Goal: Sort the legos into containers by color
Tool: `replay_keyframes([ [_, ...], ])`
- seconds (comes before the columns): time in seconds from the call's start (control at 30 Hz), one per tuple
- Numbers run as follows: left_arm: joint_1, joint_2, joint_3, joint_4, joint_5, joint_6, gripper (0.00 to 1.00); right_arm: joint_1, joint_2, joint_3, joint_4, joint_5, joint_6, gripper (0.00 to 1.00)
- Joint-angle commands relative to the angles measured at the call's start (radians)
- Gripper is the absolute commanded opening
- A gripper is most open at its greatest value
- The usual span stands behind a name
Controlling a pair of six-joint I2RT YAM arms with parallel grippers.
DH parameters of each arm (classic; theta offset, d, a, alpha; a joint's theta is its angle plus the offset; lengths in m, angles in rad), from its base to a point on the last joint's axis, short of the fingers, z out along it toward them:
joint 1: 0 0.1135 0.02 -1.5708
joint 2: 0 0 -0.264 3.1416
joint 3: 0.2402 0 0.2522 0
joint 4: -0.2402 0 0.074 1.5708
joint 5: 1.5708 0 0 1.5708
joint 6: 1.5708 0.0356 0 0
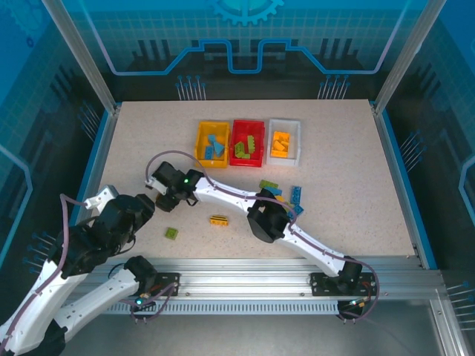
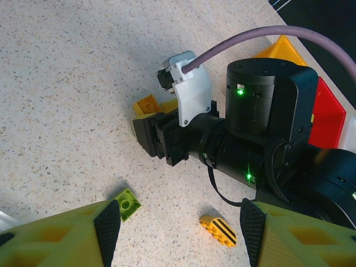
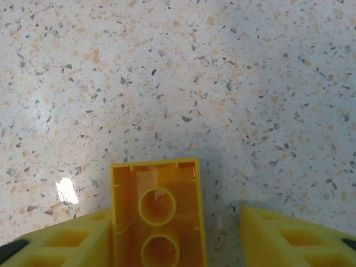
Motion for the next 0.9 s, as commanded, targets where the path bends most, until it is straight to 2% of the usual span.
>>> replay_keyframes([
  [0.0, -0.006, -0.012, 0.014, -0.021, -0.022, -0.013, 0.63, 0.026, 0.017, 0.022, -0.033, -0.007, 0.020, 0.44],
  [0.1, -0.006, -0.014, 0.006, -0.018, -0.020, -0.012, 0.63, 0.026, -0.039, -0.026, -0.013, 0.008, 0.038, 0.34],
  [0.17, -0.006, -0.016, -0.002, -0.004, -0.012, -0.004, 0.63, 0.026, -0.126, -0.121, 0.042, 0.030, 0.049, 0.32],
  [0.33, -0.005, 0.002, -0.018, 0.118, 0.050, 0.089, 0.64, 0.007, -0.456, -0.472, 0.221, 0.120, 0.099, 0.29],
  [0.47, -0.006, 0.083, -0.017, 0.292, 0.172, 0.212, 0.65, -0.056, -0.717, -0.734, 0.284, 0.189, 0.182, 0.28],
  [0.67, -0.006, 0.328, 0.001, 0.599, 0.409, 0.313, 0.65, -0.264, -1.024, -1.039, 0.231, 0.272, 0.377, 0.29],
  [0.77, -0.022, 0.474, 0.033, 0.721, 0.484, 0.338, 0.65, -0.399, -1.089, -1.114, 0.169, 0.297, 0.476, 0.29],
  [0.87, -0.068, 0.607, 0.078, 0.802, 0.488, 0.368, 0.65, -0.525, -1.087, -1.128, 0.104, 0.285, 0.549, 0.29],
])
